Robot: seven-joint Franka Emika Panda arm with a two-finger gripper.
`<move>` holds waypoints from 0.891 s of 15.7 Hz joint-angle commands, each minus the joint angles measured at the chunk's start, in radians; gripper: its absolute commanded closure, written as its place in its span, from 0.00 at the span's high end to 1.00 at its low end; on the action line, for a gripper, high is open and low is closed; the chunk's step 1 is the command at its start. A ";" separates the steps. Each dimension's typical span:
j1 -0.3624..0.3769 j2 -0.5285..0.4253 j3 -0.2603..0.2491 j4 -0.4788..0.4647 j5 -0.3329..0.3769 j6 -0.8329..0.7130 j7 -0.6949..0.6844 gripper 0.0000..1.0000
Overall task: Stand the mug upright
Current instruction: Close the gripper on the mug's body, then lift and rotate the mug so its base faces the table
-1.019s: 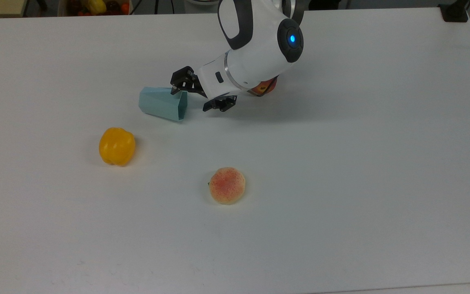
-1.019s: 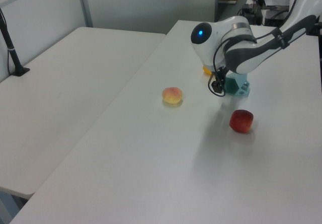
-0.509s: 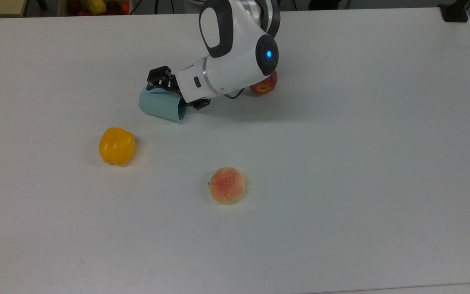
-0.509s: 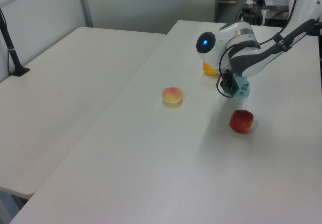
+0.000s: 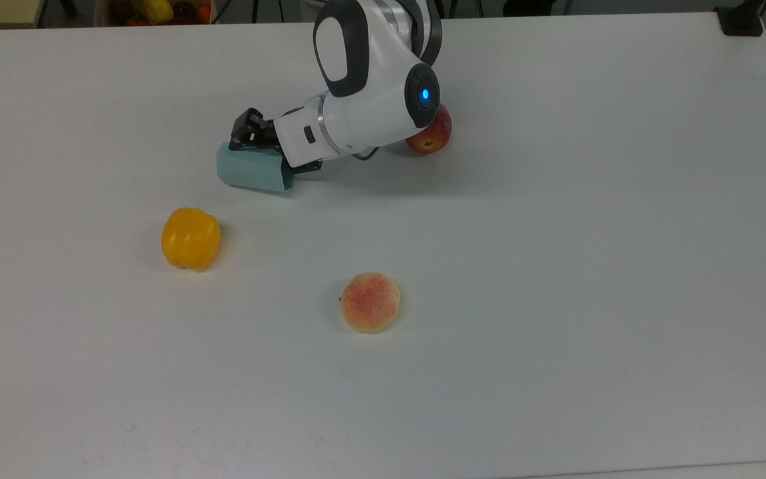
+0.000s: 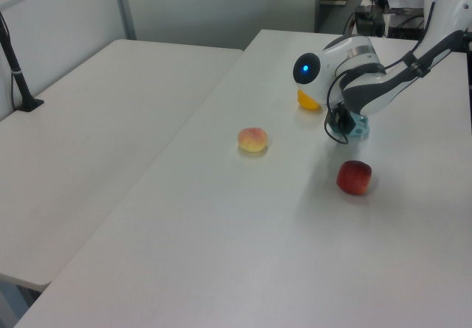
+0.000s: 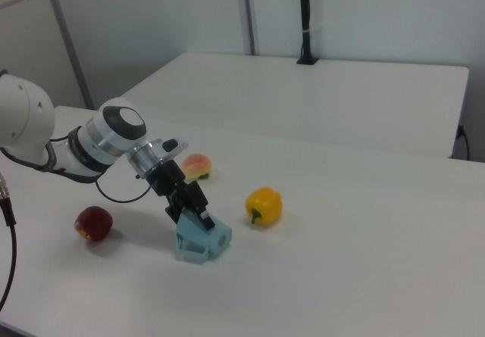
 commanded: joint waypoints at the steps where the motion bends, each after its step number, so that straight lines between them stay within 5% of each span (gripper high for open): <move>1: -0.006 -0.029 -0.002 -0.043 0.006 0.039 0.016 0.00; 5: -0.020 -0.058 -0.002 -0.038 0.031 0.034 -0.014 0.00; 9: -0.043 -0.098 -0.004 -0.011 0.187 0.020 -0.144 0.00; 14: -0.058 -0.162 -0.002 0.016 0.301 0.000 -0.242 0.00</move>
